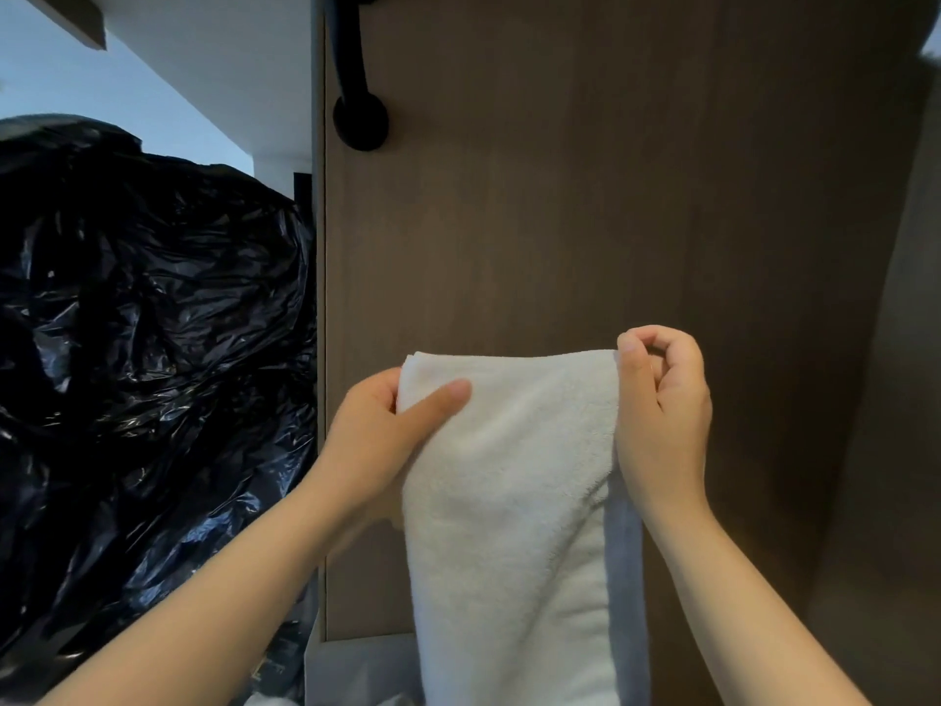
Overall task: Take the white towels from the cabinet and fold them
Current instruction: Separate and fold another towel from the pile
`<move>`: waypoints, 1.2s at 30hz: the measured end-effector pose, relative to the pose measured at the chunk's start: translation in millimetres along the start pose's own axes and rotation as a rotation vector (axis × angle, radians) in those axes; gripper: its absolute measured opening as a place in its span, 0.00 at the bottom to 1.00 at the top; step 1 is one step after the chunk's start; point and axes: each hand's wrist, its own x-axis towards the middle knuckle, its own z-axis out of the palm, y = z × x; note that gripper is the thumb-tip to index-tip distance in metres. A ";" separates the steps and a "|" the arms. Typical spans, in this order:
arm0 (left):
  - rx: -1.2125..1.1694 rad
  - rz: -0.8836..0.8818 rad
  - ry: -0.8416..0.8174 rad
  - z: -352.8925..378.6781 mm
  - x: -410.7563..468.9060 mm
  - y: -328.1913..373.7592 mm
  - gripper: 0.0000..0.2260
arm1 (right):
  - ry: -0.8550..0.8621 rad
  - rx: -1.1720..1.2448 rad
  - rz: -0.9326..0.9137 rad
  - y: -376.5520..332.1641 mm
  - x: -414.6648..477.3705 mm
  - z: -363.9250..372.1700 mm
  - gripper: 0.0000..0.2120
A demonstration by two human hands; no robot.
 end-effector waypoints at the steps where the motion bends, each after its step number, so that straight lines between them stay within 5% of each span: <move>1: -0.044 -0.045 -0.053 1.2 -2.4 0.5 0.15 | -0.019 0.006 -0.007 1.3 2.6 -4.2 0.04; 10: 0.278 0.115 0.092 23.9 9.1 -6.3 0.21 | -0.544 -0.020 0.281 24.3 40.5 -70.0 0.16; 19: 0.432 0.222 -0.005 64.3 35.4 4.0 0.23 | -0.280 -0.278 0.218 24.3 24.5 -109.2 0.04; 26: 0.149 0.237 -0.140 99.3 49.1 25.9 0.17 | -0.047 -0.124 0.205 -24.1 19.5 -131.4 0.03; 32: -0.213 0.240 -0.332 116.3 53.0 69.3 0.13 | 0.271 -0.219 0.058 -75.8 -1.4 -145.5 0.06; 36: -0.414 0.278 -0.436 122.9 45.2 94.9 0.11 | 0.326 -0.392 -0.065 -107.6 -19.4 -150.2 0.21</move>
